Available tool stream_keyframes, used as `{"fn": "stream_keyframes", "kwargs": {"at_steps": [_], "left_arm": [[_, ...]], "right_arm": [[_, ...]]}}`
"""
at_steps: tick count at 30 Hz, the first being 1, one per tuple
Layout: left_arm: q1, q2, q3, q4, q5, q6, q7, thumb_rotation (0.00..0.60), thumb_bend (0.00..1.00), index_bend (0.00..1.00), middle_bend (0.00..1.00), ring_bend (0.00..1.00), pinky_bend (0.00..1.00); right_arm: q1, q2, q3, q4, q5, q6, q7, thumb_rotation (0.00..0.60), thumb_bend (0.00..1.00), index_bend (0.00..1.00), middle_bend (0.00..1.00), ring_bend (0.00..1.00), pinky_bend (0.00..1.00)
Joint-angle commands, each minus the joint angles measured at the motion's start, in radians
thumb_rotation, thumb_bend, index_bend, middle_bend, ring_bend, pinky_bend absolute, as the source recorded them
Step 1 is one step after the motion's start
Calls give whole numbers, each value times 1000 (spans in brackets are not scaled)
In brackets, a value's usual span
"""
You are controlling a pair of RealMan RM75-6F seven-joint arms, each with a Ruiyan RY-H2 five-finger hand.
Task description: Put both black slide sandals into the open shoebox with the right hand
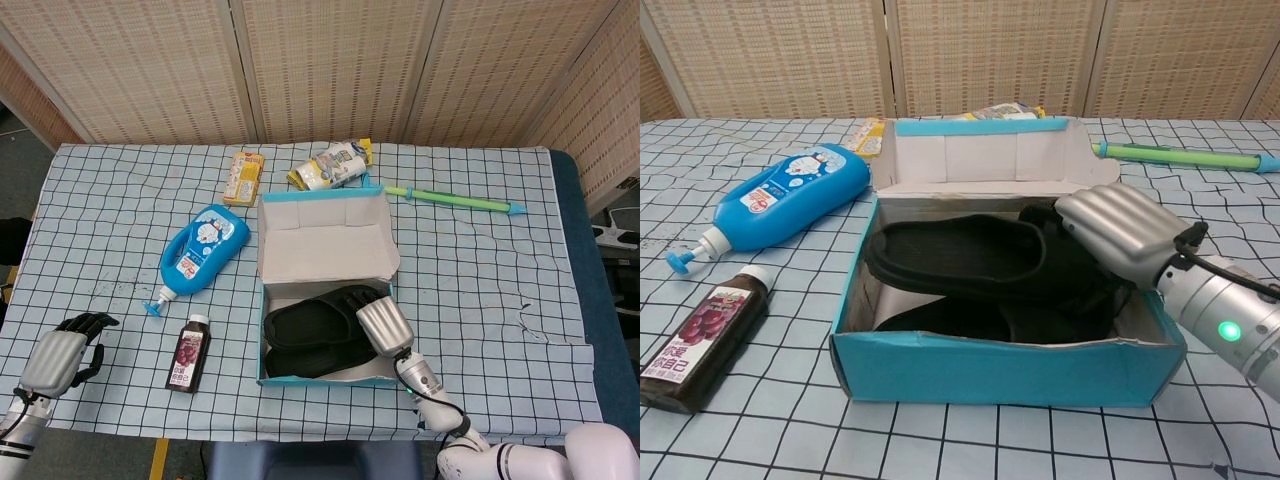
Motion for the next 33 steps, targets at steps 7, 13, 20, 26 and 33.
{"fn": "stream_keyframes", "kwargs": {"at_steps": [7,13,20,26,33], "left_arm": [[0,0,-1,0,-3,-1,2,600,666,271,241,197,300],[-1,-3,-2,3,-7,-6,3,600,666,271,241,197,300],[-2,-4,-1,5,-8,-10,4,600,666,272,242,197,300],[-3,-3,-1,6,-9,-10,1,600,666,271,242,197,300],[-3,-3,-1,7,-10,-13,-3,600,666,271,242,197,300]], "right_arm": [[1,88,15,-108,-9,-5,61,600,0,98,196,17,233],[6,184,33,-233,72,-79,83,600,0,0,90,0,142],[16,211,43,-279,116,-122,134,600,0,14,89,0,142],[24,219,64,-334,92,-133,296,600,0,243,252,89,191],[35,200,80,-367,53,-97,324,600,0,425,422,239,260]]}}
